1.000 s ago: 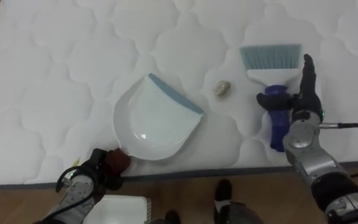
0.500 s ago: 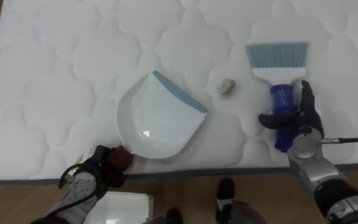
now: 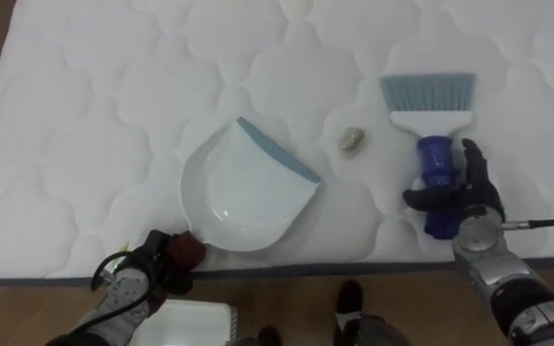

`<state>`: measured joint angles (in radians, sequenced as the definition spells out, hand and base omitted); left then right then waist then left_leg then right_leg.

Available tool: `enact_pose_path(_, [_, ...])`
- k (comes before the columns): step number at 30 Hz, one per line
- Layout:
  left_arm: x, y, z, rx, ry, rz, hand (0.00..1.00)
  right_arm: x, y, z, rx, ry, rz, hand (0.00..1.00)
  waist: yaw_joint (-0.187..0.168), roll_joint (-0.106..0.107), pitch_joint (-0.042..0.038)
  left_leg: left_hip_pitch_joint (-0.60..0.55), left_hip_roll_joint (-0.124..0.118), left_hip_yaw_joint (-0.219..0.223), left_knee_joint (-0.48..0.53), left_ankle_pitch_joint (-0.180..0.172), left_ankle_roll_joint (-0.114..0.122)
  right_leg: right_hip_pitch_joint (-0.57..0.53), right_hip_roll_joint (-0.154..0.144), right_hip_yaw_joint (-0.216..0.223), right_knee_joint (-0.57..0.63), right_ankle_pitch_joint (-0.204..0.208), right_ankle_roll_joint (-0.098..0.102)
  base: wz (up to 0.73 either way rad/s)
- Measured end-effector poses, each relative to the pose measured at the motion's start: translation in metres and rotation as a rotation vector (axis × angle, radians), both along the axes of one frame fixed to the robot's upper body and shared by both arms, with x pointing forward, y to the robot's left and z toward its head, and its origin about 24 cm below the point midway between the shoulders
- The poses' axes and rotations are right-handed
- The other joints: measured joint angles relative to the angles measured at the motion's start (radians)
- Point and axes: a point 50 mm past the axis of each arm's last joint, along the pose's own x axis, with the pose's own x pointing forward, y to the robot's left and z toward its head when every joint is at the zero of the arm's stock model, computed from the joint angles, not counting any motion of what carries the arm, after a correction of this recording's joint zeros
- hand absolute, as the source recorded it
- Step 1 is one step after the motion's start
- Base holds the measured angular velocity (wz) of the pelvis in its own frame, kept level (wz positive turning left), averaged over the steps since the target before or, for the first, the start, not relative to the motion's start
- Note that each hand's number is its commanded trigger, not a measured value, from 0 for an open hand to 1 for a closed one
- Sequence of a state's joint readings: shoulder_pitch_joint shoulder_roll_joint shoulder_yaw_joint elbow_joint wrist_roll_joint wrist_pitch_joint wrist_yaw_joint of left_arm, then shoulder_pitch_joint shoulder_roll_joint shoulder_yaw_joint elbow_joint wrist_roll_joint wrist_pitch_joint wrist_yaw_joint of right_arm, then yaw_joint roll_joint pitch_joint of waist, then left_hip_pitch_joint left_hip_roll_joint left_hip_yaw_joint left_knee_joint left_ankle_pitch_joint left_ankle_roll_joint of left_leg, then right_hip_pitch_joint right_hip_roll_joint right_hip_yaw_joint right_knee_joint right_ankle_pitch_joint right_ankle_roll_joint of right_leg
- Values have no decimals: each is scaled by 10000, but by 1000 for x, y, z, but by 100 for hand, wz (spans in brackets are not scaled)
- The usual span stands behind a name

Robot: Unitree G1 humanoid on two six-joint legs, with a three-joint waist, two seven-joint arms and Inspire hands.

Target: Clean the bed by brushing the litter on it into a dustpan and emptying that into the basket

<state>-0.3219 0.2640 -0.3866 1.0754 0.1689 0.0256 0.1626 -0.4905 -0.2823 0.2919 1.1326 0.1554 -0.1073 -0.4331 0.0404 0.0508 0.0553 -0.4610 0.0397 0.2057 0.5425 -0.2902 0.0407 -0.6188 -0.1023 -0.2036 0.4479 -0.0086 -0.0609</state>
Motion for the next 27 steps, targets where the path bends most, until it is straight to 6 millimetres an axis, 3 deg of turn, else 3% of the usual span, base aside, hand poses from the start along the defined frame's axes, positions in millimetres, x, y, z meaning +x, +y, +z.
enact_pose_path(1, [0,0,0,16,45,14,100,0,0,-1,0,40,-8,22,-6,8,-10,27,-1,-5,0,-2,-4,41,4,-8,-9,-1,-1,0])
enact_pose_path(2, [-1,1,-1,39,93,41,100,-1,0,-1,14,62,10,54,-11,16,-23,37,-1,-14,3,-2,-4,58,3,-16,-11,-1,-1,0])
enact_pose_path(3, [-1,1,-1,46,104,49,100,-1,0,-1,24,82,21,65,-14,19,-25,38,-1,-16,10,-3,-4,63,3,-18,-11,0,-1,0])
enact_pose_path(4, [-1,1,-1,49,128,56,100,-1,-1,-1,0,138,-8,94,-14,37,-36,27,3,-26,44,-3,-4,71,2,-40,-9,2,-4,0])
enact_pose_path(5, [-1,1,-1,49,176,62,100,-2,-4,-2,-63,191,-76,100,-12,49,-45,31,5,-38,51,-3,-4,94,-1,-58,-12,2,-5,4])
enact_pose_path(9, [-3,2,-3,15,437,55,100,-6,-20,0,-438,358,-390,100,9,128,-99,26,47,-60,27,-7,-12,196,28,-155,-181,30,-26,1])
enact_pose_path(21, [-5,3,-5,-41,696,72,100,-14,-23,-10,92,1062,-544,100,-97,102,-95,165,22,-59,-163,-7,-34,278,44,-149,-251,53,-44,0])
enact_pose_path(24, [-6,4,-5,-72,720,118,100,-19,-24,-15,274,1265,-607,100,-126,63,-84,176,21,-109,-151,-8,-35,348,44,-169,-274,51,-43,4])
enact_pose_path(27, [-5,5,-4,-36,649,100,100,-23,-25,-19,677,1340,-797,100,-139,-129,-85,149,14,-163,-178,-13,-42,370,52,-164,-321,48,-16,8])
